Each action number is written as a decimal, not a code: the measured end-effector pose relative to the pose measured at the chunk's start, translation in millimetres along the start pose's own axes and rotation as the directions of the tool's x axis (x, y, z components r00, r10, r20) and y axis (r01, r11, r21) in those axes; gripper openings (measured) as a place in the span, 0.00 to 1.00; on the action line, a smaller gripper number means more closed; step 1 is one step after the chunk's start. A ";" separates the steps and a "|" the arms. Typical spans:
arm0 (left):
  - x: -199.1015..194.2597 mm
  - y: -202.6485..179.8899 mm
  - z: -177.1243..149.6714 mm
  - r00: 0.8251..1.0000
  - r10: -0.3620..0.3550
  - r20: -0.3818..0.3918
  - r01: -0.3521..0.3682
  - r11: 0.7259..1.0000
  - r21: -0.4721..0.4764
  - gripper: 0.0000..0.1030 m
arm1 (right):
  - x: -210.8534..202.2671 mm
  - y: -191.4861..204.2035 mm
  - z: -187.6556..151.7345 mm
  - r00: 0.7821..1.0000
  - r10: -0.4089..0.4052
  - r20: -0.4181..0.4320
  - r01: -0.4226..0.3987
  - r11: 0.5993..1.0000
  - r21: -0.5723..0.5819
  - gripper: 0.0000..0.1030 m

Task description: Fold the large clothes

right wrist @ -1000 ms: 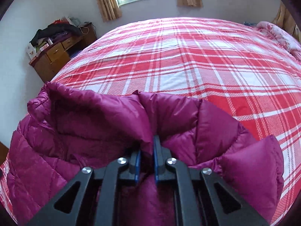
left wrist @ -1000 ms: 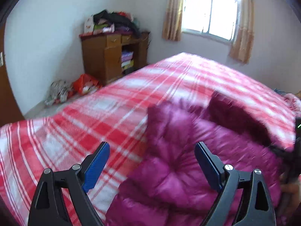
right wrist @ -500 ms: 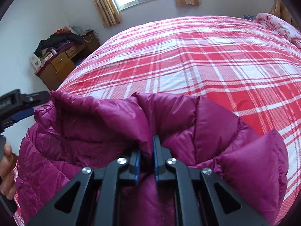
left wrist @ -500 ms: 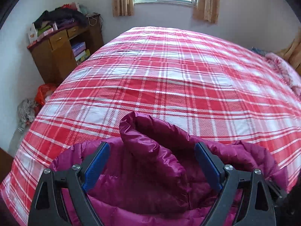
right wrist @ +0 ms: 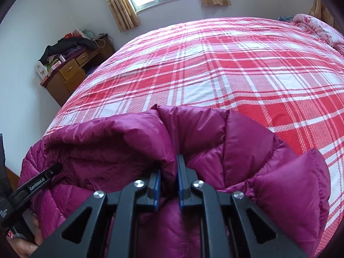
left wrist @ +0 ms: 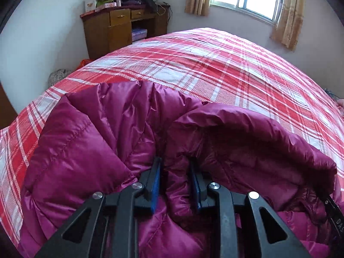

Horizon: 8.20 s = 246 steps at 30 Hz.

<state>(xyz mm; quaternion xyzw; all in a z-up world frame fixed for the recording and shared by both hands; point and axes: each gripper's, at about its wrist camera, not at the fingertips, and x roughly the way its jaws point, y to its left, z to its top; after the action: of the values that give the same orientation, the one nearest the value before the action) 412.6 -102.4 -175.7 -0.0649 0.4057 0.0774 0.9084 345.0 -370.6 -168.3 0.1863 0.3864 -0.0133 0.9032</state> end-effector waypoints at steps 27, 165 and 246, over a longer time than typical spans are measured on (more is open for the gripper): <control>-57.7 16.7 14.4 0.995 -0.102 -0.012 0.102 0.994 0.045 0.35 | 29.1 60.7 13.0 0.995 -0.097 0.006 0.096 0.980 -0.175 0.25; -262.2 258.3 -272.6 0.891 -0.384 -0.243 0.441 0.861 0.253 0.10 | -247.2 28.4 -314.9 0.977 0.068 -0.205 -0.117 0.963 -0.242 0.17; -18.7 92.3 11.0 0.981 -0.167 -0.096 0.160 0.984 -0.076 0.11 | -3.6 -1.4 40.1 0.999 0.033 -0.001 -0.032 0.973 0.228 0.22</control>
<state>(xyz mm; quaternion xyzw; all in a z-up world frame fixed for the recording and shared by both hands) 390.4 -11.7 -159.5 -0.1328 0.4422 0.0127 0.8870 370.0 -386.2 -140.9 0.2948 0.3816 -0.0424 0.8750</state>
